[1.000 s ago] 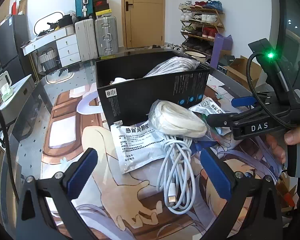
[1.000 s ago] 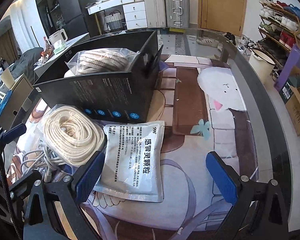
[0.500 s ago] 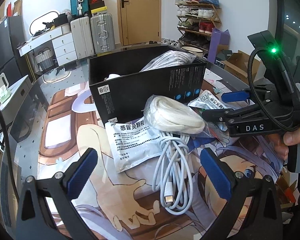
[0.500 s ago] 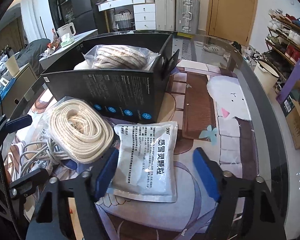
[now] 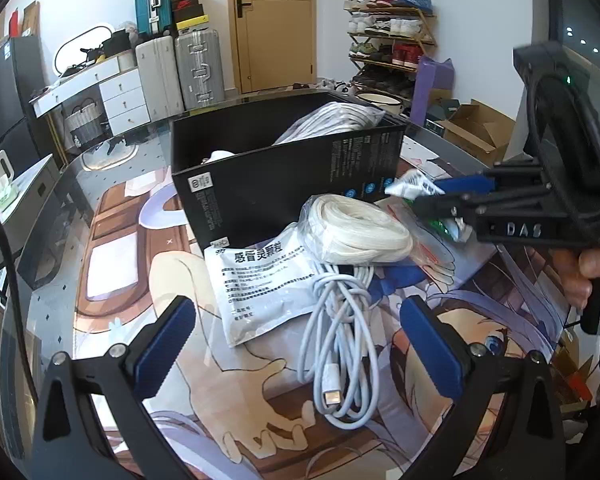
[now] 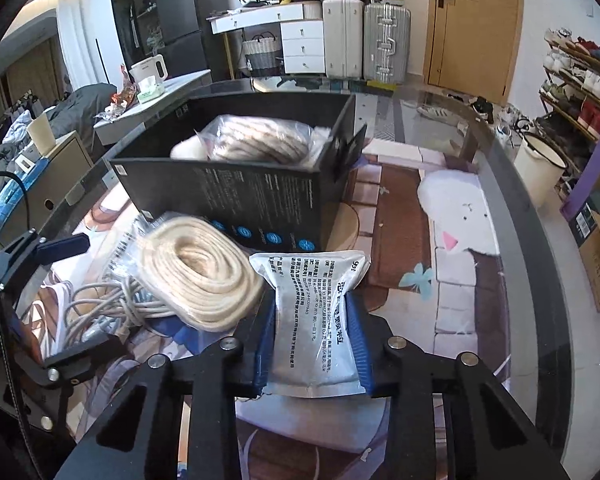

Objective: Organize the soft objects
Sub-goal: 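Grasp the white sachet with the right tool while the left tool grasps the white cable bundle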

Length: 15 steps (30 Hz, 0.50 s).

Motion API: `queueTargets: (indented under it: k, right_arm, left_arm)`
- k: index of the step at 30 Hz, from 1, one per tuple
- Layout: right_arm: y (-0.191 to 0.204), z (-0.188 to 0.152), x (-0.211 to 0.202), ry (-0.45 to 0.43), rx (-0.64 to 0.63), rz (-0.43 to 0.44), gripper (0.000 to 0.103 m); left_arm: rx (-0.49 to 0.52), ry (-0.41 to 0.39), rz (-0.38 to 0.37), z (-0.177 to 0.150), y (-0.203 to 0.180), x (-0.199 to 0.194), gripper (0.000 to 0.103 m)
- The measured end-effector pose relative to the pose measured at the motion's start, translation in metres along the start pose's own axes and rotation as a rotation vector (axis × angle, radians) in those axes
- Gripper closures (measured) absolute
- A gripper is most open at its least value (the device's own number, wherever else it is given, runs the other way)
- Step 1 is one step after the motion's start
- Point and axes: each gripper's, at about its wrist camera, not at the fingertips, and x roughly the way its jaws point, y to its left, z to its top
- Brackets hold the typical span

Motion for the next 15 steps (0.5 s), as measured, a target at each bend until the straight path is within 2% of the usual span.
queueTargets:
  k: [2, 6, 8, 10, 14, 15]
  right_arm:
    - [-0.001, 0.001, -0.006, -0.015, 0.005, 0.001, 0.069]
    - [-0.003, 0.004, -0.012, -0.031, 0.006, 0.003, 0.069]
    - [-0.003, 0.003, -0.014, -0.032, 0.008, 0.003, 0.069]
    - [-0.003, 0.004, -0.014, -0.031, 0.009, 0.005, 0.069]
    - [-0.003, 0.003, -0.014, -0.031, 0.007, 0.007, 0.069]
    - [-0.003, 0.003, -0.014, -0.031, 0.005, 0.008, 0.069]
  left_arm:
    - [0.011, -0.002, 0.002, -0.001, -0.003, -0.001, 0.003]
    - [0.041, 0.004, -0.002, -0.002, -0.009, 0.001, 0.023]
    - [0.046, 0.006, -0.006, -0.002, -0.010, 0.001, 0.029]
    - [0.051, 0.007, -0.015, -0.002, -0.011, 0.001, 0.041]
    - [0.068, 0.021, -0.024, -0.001, -0.015, 0.004, 0.051]
    - [0.076, 0.022, -0.028, -0.001, -0.016, 0.004, 0.057]
